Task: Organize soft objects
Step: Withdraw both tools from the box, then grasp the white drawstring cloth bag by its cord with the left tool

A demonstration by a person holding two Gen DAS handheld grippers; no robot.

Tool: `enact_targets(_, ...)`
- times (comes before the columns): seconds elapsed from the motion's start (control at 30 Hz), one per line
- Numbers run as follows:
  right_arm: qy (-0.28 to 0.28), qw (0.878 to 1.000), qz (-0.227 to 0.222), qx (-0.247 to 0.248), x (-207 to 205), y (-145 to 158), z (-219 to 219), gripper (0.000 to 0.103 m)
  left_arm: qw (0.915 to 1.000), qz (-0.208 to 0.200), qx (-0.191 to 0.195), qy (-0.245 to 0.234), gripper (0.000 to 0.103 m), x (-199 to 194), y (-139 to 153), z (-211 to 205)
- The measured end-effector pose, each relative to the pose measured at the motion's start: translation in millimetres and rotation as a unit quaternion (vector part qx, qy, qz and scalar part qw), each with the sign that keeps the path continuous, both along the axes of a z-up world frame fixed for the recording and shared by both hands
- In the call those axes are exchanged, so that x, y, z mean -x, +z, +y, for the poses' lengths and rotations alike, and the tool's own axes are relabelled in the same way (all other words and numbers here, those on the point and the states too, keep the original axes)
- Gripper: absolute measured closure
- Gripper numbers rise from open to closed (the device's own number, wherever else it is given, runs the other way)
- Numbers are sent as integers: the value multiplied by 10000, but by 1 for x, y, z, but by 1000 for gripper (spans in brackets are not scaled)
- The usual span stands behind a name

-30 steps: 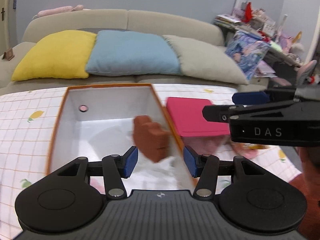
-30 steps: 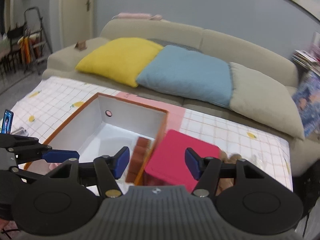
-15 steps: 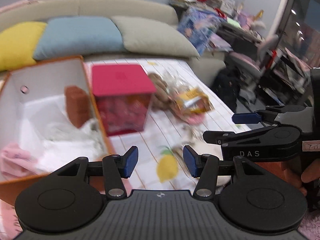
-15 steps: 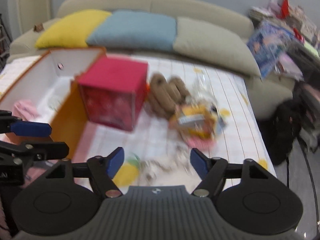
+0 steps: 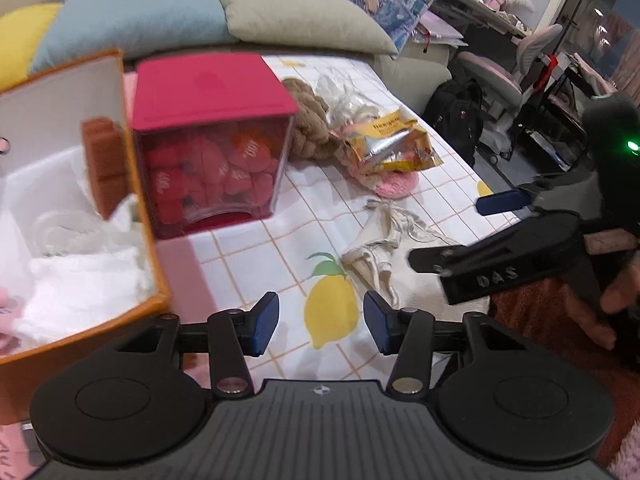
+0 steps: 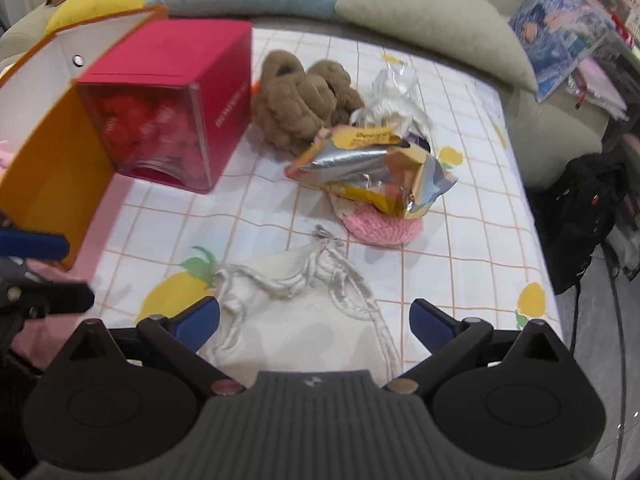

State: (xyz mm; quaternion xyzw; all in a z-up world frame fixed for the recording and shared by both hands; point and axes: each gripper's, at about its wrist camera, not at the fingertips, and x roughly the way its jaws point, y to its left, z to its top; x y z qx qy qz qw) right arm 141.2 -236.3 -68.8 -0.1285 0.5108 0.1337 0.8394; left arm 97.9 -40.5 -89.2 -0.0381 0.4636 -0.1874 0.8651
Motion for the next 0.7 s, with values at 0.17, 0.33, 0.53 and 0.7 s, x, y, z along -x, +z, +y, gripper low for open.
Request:
enact_targets(0.17,-410,9977,438,-324,-23,-16,-15,3,9997,155,-48,-156,45,-8,-6,-17)
enact_targets(0.33,-946,9936,549,-265,-29,-13,-39,21,9990,238,275,-255,39,-18,-14,-38)
enact_targets(0.53,-1563,9828,892,-421,-33,-21,-71,42,9977,460,408,-285,38,-37,-37,-65)
enact_targets(0.7,-1601,9760,1344,-615,-40,-38,-71,63,9964,700,423,-241,38,-43,-51,-74)
